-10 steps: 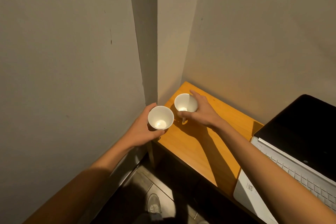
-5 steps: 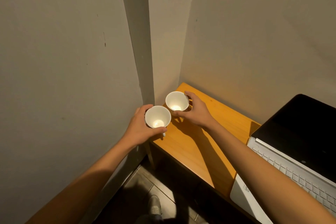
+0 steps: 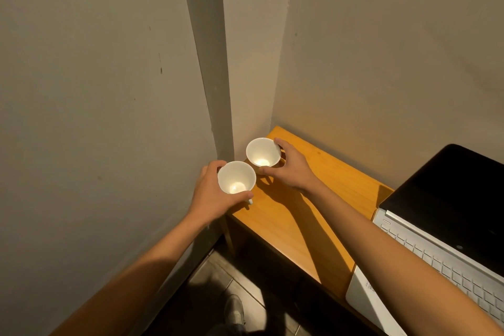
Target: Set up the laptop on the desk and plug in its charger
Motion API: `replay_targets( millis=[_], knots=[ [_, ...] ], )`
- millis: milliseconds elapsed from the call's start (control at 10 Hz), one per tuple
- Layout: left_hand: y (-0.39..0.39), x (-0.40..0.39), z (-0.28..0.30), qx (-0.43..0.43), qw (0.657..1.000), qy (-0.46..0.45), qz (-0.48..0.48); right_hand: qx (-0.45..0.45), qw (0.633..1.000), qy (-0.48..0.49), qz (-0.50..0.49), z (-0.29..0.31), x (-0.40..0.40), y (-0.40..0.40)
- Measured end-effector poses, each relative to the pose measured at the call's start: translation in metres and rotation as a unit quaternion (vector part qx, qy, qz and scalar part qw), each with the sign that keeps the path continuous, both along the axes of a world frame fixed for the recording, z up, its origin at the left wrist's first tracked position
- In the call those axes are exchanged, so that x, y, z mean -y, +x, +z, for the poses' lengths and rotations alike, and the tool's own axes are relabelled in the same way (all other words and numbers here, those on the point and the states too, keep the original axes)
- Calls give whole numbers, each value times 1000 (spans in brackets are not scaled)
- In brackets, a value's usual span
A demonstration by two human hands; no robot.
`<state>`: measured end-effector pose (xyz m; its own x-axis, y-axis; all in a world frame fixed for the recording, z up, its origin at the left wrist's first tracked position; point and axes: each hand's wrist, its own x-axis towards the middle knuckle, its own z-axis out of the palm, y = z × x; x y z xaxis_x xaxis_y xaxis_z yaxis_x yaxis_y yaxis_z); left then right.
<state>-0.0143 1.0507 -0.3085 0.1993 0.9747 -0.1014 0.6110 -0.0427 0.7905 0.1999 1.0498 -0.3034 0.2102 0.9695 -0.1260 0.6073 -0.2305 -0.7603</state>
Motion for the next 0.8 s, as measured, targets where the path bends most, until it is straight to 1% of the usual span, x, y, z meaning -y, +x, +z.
replay_targets(
  millis=[300,500,700,800],
  knots=[
    [4,5,-3,-17,1000,7,13,-12,1000,-4,9,-1,2,2],
    [8,10,-4,-40,999,18,33,-8,1000,7,-16,-2,5,-2],
    [8,11,-3,-67,997,13,18,-29,999,-12,-25,2,11,-1],
    [4,14,3,-95,994,48,6,-9,999,-3,-35,6,19,2]
  ],
)
